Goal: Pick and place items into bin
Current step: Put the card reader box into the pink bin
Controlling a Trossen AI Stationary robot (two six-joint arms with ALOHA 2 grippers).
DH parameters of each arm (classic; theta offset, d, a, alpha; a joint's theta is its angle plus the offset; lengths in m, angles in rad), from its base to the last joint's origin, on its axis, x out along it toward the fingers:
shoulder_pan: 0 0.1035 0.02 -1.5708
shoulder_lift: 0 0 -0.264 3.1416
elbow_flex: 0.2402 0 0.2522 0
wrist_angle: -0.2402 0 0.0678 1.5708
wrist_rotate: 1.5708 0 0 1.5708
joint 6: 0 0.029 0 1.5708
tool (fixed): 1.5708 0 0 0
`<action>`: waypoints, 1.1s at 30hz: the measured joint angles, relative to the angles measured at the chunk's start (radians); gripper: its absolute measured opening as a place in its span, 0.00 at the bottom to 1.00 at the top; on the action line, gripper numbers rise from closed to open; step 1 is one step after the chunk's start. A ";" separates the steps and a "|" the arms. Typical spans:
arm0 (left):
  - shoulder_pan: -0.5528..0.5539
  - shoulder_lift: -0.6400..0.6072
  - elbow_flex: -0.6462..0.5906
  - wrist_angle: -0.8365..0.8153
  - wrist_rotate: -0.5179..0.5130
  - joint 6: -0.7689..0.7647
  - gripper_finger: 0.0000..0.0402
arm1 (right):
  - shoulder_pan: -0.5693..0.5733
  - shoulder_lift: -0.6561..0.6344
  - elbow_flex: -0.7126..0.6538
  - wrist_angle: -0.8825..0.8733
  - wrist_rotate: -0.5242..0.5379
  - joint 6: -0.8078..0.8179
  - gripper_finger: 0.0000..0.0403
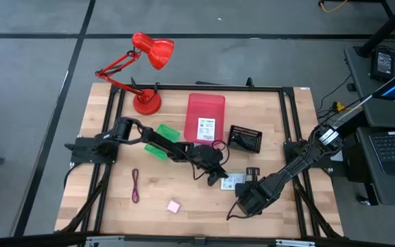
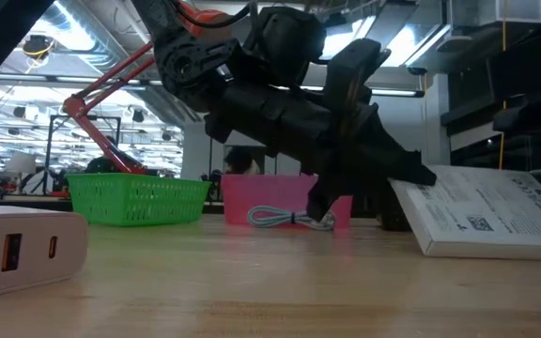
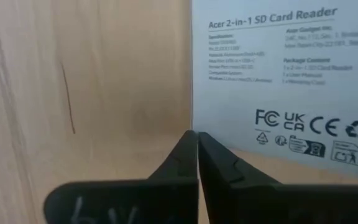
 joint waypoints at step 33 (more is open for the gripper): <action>0.021 -0.448 -0.008 -0.528 -0.100 0.400 0.06 | 0.157 -0.252 -0.103 0.104 0.382 0.119 0.00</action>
